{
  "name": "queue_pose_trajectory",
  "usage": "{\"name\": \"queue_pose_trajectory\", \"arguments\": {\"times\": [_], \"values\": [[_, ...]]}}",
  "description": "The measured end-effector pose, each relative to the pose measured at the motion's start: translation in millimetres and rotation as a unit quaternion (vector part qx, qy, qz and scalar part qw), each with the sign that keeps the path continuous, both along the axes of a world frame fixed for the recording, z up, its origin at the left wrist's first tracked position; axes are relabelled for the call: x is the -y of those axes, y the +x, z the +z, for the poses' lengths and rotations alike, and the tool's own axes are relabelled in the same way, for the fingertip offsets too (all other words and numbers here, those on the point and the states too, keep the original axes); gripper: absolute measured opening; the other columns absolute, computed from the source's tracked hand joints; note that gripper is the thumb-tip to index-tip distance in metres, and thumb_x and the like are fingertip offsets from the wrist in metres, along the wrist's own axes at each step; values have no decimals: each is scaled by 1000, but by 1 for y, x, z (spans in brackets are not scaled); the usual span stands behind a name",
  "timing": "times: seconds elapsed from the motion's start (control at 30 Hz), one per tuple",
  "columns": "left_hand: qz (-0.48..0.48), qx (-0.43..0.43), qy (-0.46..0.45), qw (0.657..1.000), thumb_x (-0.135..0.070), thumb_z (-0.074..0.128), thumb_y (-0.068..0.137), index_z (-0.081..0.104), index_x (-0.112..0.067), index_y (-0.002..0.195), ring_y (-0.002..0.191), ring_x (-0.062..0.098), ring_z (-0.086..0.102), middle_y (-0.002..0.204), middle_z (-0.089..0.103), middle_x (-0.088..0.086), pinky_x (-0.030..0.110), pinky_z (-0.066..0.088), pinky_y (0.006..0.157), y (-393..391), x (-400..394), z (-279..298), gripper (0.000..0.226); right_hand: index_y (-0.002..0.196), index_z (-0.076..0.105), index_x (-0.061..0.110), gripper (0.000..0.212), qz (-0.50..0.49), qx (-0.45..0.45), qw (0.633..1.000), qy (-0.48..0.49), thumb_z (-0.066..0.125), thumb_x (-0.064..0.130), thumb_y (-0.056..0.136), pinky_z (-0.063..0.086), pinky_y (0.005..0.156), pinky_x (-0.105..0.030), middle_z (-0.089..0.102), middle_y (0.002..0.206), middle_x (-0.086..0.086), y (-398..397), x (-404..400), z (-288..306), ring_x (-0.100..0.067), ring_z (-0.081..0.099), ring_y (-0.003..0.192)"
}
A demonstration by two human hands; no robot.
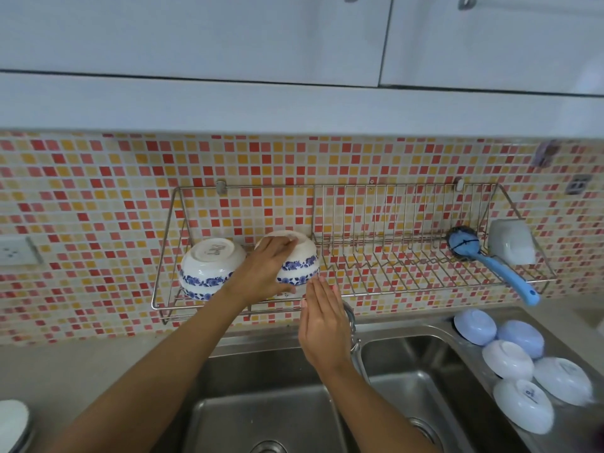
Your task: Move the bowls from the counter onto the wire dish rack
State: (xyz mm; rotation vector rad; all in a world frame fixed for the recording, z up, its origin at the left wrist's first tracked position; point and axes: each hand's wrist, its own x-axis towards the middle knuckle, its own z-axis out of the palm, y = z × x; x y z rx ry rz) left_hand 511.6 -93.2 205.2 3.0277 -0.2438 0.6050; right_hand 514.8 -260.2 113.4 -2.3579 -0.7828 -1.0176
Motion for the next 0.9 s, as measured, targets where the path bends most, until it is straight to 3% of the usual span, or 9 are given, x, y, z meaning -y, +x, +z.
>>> {"name": "queue_pose_trajectory", "arguments": {"times": [0.27, 0.4, 0.5, 0.57, 0.67, 0.77, 0.9], "values": [[15, -41, -26, 999, -48, 70, 79, 17, -19, 152, 145, 22, 15, 158, 20, -1, 39, 27, 115, -12, -13, -1, 95, 125, 61, 2, 42, 9, -41, 999, 0, 41, 25, 97, 37, 112, -44, 63, 128, -13, -3, -1, 6, -23, 55, 125], [50, 29, -81, 995, -49, 61, 86, 26, -19, 150, 142, 23, 25, 155, 30, 1, 40, 31, 114, -33, -25, 0, 78, 134, 52, 7, 50, -11, -106, 993, 50, 45, 38, 94, 37, 112, -42, 62, 129, -12, -11, -12, 29, -24, 59, 121], [115, 102, -88, 984, -48, 46, 92, 42, -13, 142, 137, 32, 37, 148, 43, 12, 46, 28, 113, -52, -42, -11, 61, 150, 27, 10, 61, 8, -143, 989, -22, 35, 42, 98, 15, 120, -41, 33, 154, -12, -8, -24, 42, -24, 33, 142], [190, 83, -105, 973, -54, 34, 94, 37, -17, 145, 141, 31, 30, 153, 36, 10, 48, 22, 117, -66, -57, -23, 63, 153, 12, 11, 64, 12, -157, 984, -81, 21, 45, 100, 5, 122, -43, 15, 160, -10, -3, -30, 43, -22, 16, 148], [228, 24, -132, 964, -61, 17, 93, 14, -22, 152, 148, 24, 11, 161, 15, 4, 47, 11, 121, -76, -72, -38, 71, 153, 6, 9, 67, -17, -157, 980, -118, 5, 47, 97, -1, 121, -46, 11, 161, -10, 1, -37, 38, -22, 11, 149], [236, -24, -118, 964, -56, 16, 97, -5, -22, 152, 149, 19, -6, 162, -7, 1, 44, 2, 122, -73, -73, -41, 68, 153, 8, 9, 67, -44, -142, 980, -130, 4, 45, 96, -9, 117, -44, 14, 160, -11, 2, -39, 33, -24, 16, 148], [256, -16, -92, 962, -53, 9, 98, -4, -18, 153, 149, 19, -7, 161, -7, 2, 37, -3, 120, -75, -67, -43, 67, 153, 8, 10, 65, -47, -142, 979, -140, 6, 44, 98, -12, 117, -41, 12, 161, -9, 1, -38, 32, -23, 11, 149]]}}
